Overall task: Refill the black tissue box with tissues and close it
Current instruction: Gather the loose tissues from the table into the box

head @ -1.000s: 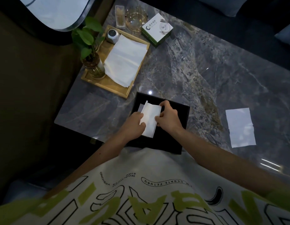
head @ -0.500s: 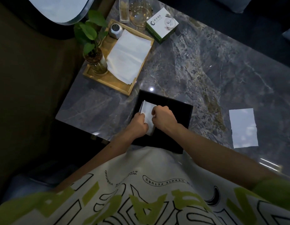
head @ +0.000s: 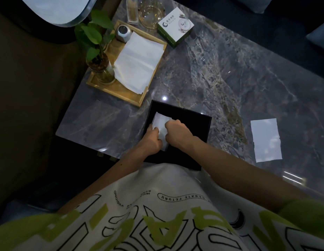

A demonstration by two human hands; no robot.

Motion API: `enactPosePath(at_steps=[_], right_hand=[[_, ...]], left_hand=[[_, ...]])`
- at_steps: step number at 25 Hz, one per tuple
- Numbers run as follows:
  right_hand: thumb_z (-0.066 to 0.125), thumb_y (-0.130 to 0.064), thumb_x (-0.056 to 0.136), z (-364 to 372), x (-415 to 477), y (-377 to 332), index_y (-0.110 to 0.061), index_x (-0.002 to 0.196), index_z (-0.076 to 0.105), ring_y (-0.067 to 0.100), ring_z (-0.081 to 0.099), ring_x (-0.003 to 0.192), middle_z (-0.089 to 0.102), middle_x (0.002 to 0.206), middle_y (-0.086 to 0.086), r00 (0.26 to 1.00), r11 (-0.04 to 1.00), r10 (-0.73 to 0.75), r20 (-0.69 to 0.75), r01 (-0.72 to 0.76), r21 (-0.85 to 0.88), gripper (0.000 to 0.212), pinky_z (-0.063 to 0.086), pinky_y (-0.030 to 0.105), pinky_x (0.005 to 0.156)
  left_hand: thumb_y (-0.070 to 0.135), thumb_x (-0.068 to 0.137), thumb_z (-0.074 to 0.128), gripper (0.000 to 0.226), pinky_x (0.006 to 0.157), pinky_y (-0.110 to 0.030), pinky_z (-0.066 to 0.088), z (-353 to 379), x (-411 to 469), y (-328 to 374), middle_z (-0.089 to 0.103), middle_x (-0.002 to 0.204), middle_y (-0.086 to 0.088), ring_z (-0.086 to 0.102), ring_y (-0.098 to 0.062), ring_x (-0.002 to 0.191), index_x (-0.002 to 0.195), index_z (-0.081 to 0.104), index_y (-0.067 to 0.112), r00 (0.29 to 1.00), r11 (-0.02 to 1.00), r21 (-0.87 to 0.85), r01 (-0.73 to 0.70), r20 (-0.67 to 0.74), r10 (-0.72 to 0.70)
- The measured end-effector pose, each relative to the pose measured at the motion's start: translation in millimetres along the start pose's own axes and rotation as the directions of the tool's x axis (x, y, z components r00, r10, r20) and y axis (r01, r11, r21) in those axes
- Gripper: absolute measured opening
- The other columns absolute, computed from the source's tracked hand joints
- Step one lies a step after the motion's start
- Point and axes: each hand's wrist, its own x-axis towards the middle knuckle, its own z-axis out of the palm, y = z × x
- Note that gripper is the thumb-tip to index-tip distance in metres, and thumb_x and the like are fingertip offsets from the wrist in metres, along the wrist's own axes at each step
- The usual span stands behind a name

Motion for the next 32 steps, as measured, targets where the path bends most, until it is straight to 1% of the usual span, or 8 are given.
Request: enactPosePath(at_steps=[3,5,8,13,16,20,27,32], right_hand=[[0.054,0.001,0.084,0,-3,3,-0.011,0.067,0.038,0.027,0.053,0.078,0.042,0.079,0.006,1.000,0.999,0.001,-0.011,-0.001,0.040,0.026,0.036,0.027,0.053],[0.053,-0.001,0.085,-1,-8,8,-0.005,0.095,0.059,0.031,0.058,0.093,0.053,0.103,0.011,0.998,0.994,-0.025,-0.054,0.030,0.108,0.012,0.048,0.031,0.069],[0.056,-0.013,0.090,2,-19,20,-0.010,0.134,0.052,0.025,0.056,0.114,0.049,0.135,0.010,0.975,0.957,-0.064,-0.213,0.120,0.263,0.045,0.046,0.030,0.089],[0.053,-0.028,0.093,7,-38,49,-0.015,0.140,0.045,0.024,0.050,0.121,0.051,0.134,0.007,0.895,0.948,-0.040,-0.444,0.175,0.267,0.050,0.047,0.037,0.097],[0.051,-0.031,0.094,13,-50,74,-0.012,0.140,0.045,0.028,0.051,0.120,0.051,0.133,0.011,0.860,0.972,-0.013,-0.510,0.132,0.197,0.050,0.046,0.040,0.098],[0.054,-0.032,0.092,22,-68,137,-0.011,0.138,0.048,0.032,0.053,0.117,0.053,0.130,0.015,0.831,0.971,0.055,-0.554,0.086,0.225,0.052,0.046,0.043,0.096],[0.053,-0.028,0.090,40,-109,289,-0.007,0.136,0.047,0.041,0.051,0.115,0.051,0.131,0.022,0.832,0.980,0.139,-0.537,-0.038,0.194,0.051,0.044,0.046,0.089],[0.047,-0.029,0.096,47,-121,390,-0.011,0.145,0.036,0.041,0.042,0.127,0.039,0.146,0.021,0.844,0.971,0.229,-0.486,-0.163,0.176,0.053,0.038,0.048,0.101]], left_hand=[[0.002,0.090,0.048,0.043,0.099,-0.020,0.027,-4,-2,4,0.016,0.157,-0.023,0.033,-0.031,0.136,0.130,0.040,-0.012,1.000,1.000,0.000,-0.009,0.003,0.009],[0.006,0.093,0.047,0.049,0.108,-0.024,0.023,-7,-5,8,0.006,0.160,-0.020,0.023,-0.030,0.144,0.138,0.035,-0.009,0.999,0.999,0.012,-0.037,0.006,0.037],[0.008,0.096,0.045,0.058,0.117,-0.028,0.017,-14,-8,10,0.009,0.161,-0.017,0.019,-0.027,0.147,0.148,0.025,-0.001,0.985,0.988,0.037,-0.147,-0.081,0.149],[0.017,0.093,0.055,0.044,0.102,-0.022,0.032,-30,-11,15,0.048,0.141,-0.010,0.048,-0.023,0.128,0.135,0.049,0.007,0.892,0.922,0.176,-0.344,-0.245,0.379],[0.028,0.093,0.057,0.044,0.098,-0.024,0.037,-30,-5,30,0.053,0.134,-0.008,0.052,-0.021,0.120,0.133,0.052,0.010,0.859,0.860,0.315,-0.401,-0.196,0.473],[0.034,0.094,0.054,0.044,0.099,-0.033,0.044,9,4,77,0.052,0.133,-0.005,0.052,-0.021,0.121,0.133,0.051,0.013,0.845,0.836,0.334,-0.436,-0.169,0.508],[0.029,0.093,0.055,0.037,0.095,-0.034,0.045,134,18,172,0.057,0.125,-0.008,0.056,-0.025,0.114,0.127,0.055,0.014,0.846,0.803,0.361,-0.474,-0.067,0.529],[0.029,0.094,0.051,0.040,0.098,-0.042,0.045,230,44,239,0.053,0.129,-0.014,0.052,-0.030,0.118,0.128,0.050,0.010,0.942,0.874,0.407,-0.267,-0.080,0.325]])
